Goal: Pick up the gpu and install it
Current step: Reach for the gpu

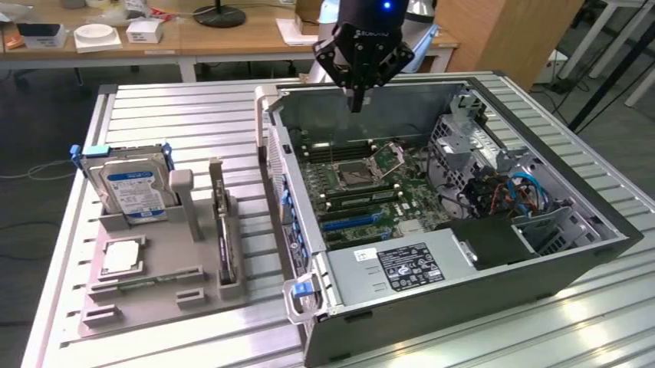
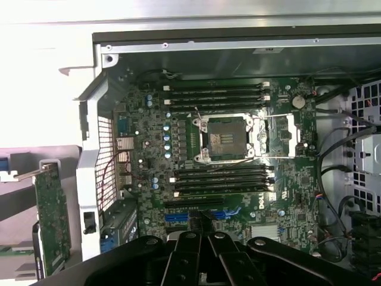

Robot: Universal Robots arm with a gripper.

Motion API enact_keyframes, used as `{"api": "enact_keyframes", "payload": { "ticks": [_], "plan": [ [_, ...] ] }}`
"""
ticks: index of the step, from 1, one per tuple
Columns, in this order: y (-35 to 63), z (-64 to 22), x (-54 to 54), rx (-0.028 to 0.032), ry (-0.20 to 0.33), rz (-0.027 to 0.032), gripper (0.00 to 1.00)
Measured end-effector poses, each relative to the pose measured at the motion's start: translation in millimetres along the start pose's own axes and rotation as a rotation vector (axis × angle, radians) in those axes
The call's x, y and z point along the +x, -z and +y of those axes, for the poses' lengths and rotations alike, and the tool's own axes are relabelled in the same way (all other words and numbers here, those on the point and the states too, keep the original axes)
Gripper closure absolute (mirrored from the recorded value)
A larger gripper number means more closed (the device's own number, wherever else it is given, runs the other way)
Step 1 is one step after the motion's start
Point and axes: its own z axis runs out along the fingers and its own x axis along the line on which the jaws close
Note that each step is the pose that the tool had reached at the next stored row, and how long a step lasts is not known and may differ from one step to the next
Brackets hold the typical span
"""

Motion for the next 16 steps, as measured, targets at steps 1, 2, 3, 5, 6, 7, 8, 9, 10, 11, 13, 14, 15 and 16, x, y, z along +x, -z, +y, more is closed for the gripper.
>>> {"api": "enact_keyframes", "payload": {
  "ticks": [1,2,3,5,6,7,8,9,10,11,13,14,15,16],
  "plan": [
    [0.0,0.0,0.3,0.0001,0.000,0.0000,0.89],
    [0.0,-0.1,0.8,0.0001,0.000,0.0000,0.89],
    [0.0,-0.1,1.3,0.0001,0.000,0.0001,0.89],
    [0.0,-0.2,2.3,0.0001,0.000,0.0000,0.89],
    [0.0,-0.2,2.7,0.0001,0.000,0.0000,0.89],
    [0.1,-0.2,3.2,0.0001,0.000,0.0000,0.89],
    [0.1,-0.3,3.7,0.0001,0.000,0.0000,0.89],
    [0.1,-0.3,4.1,0.0001,0.000,0.0001,0.89],
    [0.1,-0.3,4.4,0.0001,0.000,0.0000,0.89],
    [0.1,-0.4,4.9,0.0001,0.000,0.0000,0.89],
    [0.1,-0.4,5.7,0.0001,0.000,0.0000,0.89],
    [0.1,-0.5,6.1,0.0001,0.000,0.0000,0.89],
    [0.1,-0.5,6.6,0.0001,0.000,0.0000,0.89],
    [0.0,-0.5,7.0,0.0001,0.000,0.0000,0.89]
  ]
}}
